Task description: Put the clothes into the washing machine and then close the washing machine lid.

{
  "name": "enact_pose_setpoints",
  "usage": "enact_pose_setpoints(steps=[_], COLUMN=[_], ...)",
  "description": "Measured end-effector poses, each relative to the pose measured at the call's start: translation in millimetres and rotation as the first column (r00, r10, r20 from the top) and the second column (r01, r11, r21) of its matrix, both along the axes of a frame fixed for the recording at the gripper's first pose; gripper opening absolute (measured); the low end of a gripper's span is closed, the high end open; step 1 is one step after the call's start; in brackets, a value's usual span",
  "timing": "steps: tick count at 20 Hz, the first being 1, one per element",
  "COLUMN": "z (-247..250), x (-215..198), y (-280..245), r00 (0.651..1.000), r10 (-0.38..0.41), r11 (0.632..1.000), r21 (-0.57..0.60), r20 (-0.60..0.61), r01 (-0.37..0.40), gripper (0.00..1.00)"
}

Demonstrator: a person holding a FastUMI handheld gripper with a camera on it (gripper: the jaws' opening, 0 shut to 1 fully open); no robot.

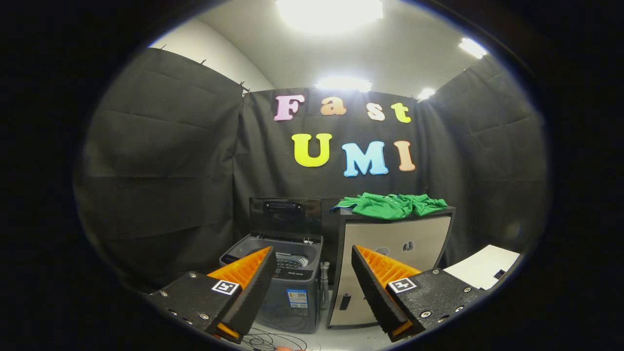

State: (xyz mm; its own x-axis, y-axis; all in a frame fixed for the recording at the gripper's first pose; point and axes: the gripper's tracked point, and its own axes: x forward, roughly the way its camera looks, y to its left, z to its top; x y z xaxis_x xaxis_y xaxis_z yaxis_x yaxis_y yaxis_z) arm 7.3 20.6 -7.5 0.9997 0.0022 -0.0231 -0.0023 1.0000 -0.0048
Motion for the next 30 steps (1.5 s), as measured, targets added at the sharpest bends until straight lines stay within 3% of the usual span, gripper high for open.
enact_pose_setpoints(steps=[11,17,30], z=[1.5,-11.7,64.0], x=[10.0,34.5,173.4], y=[0.1,-11.1,-132.9], r00=[1.0,0.997,0.967], r10=[-0.002,-0.029,-0.241], r11=[1.0,0.999,0.97], r21=[0.001,-0.028,-0.034], r20=[-0.002,-0.068,-0.077], r01=[0.002,0.027,0.239], gripper=[0.95,0.95,0.95])
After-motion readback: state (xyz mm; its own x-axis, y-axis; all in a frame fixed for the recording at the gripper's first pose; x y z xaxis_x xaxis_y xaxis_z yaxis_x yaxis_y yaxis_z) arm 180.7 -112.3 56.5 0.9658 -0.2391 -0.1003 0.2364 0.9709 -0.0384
